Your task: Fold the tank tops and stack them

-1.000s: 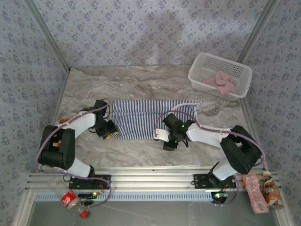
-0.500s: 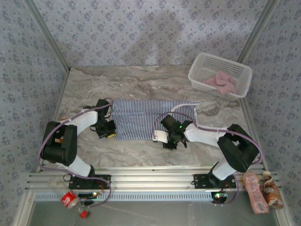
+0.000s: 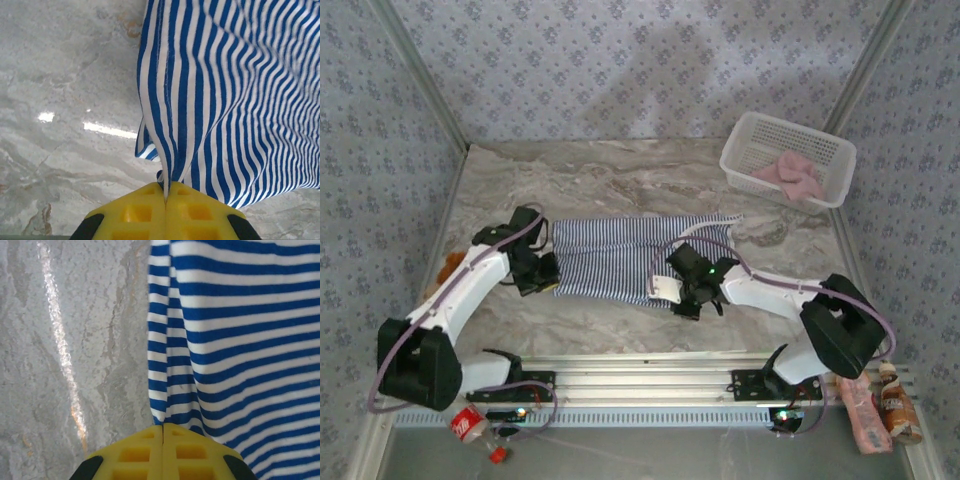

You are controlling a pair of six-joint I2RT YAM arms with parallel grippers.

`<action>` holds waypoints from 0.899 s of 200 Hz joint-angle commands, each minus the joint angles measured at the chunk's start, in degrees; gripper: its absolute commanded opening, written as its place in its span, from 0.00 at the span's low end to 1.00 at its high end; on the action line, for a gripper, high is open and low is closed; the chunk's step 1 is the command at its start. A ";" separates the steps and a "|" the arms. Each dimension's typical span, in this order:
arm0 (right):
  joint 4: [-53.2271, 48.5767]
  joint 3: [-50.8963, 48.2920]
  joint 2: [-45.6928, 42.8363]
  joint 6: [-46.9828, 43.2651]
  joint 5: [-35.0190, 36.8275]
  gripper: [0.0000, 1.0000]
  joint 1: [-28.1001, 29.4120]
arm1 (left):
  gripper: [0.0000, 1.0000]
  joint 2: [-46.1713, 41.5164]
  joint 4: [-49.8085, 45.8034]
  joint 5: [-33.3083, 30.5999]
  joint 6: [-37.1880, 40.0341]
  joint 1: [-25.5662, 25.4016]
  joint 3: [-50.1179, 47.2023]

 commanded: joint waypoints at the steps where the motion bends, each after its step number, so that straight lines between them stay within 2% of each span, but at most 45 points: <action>1: -2.78 -1.49 -2.07 1.09 -0.05 0.04 0.25 | 0.03 -3.17 -4.00 -0.88 -2.74 0.38 -4.11; 84: -2.86 1.53 -3.26 2.54 -3.47 0.04 -0.53 | 0.07 9.28 -1.59 -0.97 4.18 3.14 5.03; 180: -2.68 13.13 6.32 -2.79 -6.97 0.04 -8.94 | 0.10 16.41 -4.38 2.82 10.05 7.52 12.80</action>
